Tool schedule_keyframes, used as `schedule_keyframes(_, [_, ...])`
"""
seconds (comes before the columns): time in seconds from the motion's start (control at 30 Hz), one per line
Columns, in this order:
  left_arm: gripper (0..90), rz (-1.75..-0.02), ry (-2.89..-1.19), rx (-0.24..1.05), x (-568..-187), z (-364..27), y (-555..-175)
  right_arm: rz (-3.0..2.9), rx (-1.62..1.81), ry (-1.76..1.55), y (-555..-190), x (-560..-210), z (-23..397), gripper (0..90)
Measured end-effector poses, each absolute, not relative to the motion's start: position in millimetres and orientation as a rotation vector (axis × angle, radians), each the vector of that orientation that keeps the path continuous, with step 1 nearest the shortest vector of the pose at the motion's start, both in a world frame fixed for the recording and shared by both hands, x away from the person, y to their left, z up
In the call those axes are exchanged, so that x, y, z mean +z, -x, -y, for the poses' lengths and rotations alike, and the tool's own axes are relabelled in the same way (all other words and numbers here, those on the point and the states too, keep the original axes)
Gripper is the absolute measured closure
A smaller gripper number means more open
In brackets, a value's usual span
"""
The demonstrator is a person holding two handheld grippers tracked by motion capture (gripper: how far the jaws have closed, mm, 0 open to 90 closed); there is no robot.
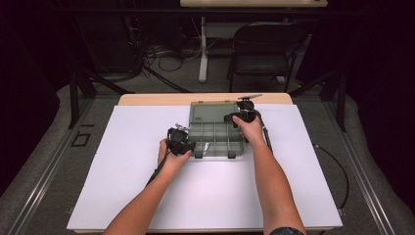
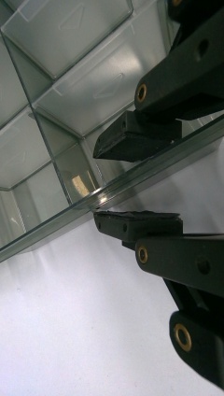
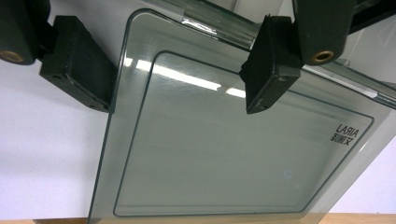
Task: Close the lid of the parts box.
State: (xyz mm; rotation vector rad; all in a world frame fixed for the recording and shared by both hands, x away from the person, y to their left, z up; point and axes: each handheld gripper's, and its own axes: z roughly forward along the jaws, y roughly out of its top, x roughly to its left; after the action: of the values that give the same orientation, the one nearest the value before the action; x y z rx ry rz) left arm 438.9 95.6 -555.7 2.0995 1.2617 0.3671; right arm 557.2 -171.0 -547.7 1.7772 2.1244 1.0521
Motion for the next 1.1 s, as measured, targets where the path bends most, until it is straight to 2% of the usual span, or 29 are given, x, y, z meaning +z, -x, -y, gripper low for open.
schedule_keyframes(0.43, [63.0,-1.260,-2.101,0.367,-556,-96,-439,-2.094,1.059,-1.718,-554,-545,169,29.0])
schedule_keyframes(0.83, [63.1,-1.260,-2.102,0.366,-556,-96,-439,-2.043,1.062,-1.635,-546,-530,172,43.1])
schedule_keyframes(1.1, [63.0,-1.263,-2.101,0.367,-556,-96,-439,-2.011,1.072,-1.600,-542,-526,178,60.2])
